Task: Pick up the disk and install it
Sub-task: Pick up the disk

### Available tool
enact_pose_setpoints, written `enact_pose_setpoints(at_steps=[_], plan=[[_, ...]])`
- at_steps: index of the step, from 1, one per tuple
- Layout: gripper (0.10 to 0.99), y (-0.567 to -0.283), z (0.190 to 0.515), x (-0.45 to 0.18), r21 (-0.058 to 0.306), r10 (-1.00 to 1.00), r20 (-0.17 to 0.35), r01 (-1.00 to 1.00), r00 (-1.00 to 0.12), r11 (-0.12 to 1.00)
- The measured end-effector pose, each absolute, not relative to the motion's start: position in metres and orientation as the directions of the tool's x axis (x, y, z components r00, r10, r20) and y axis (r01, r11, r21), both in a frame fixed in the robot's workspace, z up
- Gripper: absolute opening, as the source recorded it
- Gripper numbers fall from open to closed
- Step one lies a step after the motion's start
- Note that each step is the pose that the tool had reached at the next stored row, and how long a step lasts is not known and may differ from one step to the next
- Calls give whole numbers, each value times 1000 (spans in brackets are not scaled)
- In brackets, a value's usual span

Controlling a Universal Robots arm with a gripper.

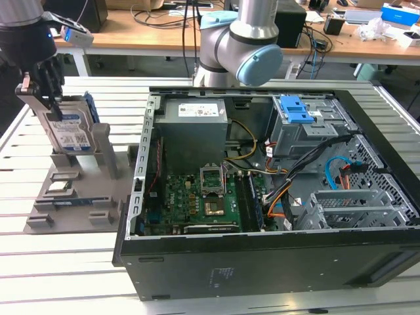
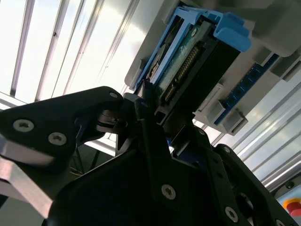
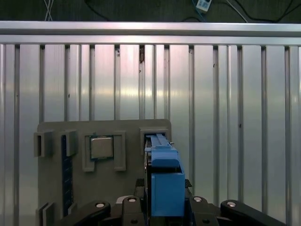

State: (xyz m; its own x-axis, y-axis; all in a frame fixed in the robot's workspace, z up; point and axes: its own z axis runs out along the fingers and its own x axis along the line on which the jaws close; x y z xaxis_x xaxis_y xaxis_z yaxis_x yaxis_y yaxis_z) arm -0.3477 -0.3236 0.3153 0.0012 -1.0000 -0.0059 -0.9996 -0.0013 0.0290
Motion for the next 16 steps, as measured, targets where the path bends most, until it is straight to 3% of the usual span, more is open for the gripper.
enact_pose_setpoints(at_steps=[16], plan=[[365, -323, 342, -348, 29, -1000, -6, -1000, 1, -1]])
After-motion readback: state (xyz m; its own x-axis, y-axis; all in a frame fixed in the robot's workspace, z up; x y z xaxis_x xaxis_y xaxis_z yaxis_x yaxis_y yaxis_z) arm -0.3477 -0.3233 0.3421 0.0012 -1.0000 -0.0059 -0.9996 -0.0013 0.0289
